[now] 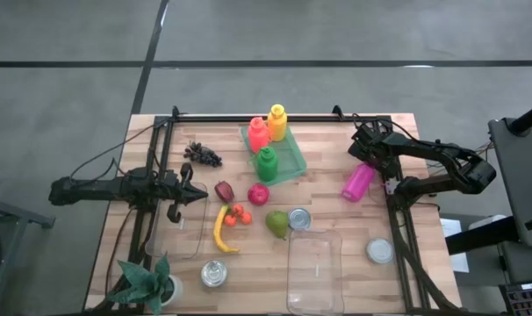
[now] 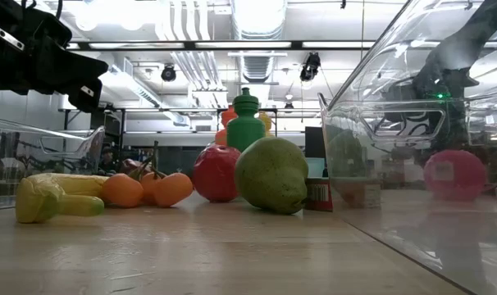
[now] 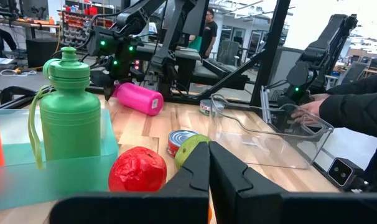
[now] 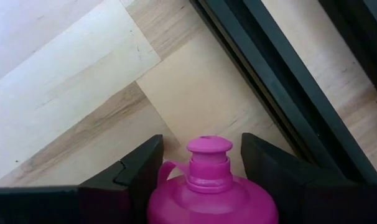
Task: Pick & Place Food Item
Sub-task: Put the pink water bottle into the green bin
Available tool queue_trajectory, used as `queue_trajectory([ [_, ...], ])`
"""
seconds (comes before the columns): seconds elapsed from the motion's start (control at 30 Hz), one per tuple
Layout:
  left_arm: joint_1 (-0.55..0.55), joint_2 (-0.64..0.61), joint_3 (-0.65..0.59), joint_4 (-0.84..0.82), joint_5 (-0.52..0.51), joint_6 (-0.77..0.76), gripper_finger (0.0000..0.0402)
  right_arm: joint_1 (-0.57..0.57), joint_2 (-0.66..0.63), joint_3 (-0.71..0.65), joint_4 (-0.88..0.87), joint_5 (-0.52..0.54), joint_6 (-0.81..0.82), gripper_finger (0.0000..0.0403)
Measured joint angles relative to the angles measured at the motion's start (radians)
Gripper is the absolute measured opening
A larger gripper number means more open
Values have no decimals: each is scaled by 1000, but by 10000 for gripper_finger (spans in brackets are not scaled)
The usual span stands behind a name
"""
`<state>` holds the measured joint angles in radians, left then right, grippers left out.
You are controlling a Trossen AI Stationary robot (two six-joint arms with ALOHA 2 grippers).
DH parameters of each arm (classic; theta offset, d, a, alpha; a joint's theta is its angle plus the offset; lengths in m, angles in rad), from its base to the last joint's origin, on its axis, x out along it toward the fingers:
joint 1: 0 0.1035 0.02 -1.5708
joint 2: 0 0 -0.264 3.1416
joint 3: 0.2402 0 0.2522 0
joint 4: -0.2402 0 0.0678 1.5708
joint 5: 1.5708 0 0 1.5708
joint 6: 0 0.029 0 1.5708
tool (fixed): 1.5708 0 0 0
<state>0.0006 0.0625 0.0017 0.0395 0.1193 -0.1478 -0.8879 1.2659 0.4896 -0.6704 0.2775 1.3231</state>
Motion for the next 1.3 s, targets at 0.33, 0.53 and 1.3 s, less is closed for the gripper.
queue_trajectory([
  [0.33,0,0,0,0,0,0,1,0,0,0,4,7,8,236],
  [0.53,0,0,0,0,0,0,1,0,0,0,6,10,8,238],
  [1.3,0,0,0,0,0,0,1,0,1,-1,24,16,-1,239],
])
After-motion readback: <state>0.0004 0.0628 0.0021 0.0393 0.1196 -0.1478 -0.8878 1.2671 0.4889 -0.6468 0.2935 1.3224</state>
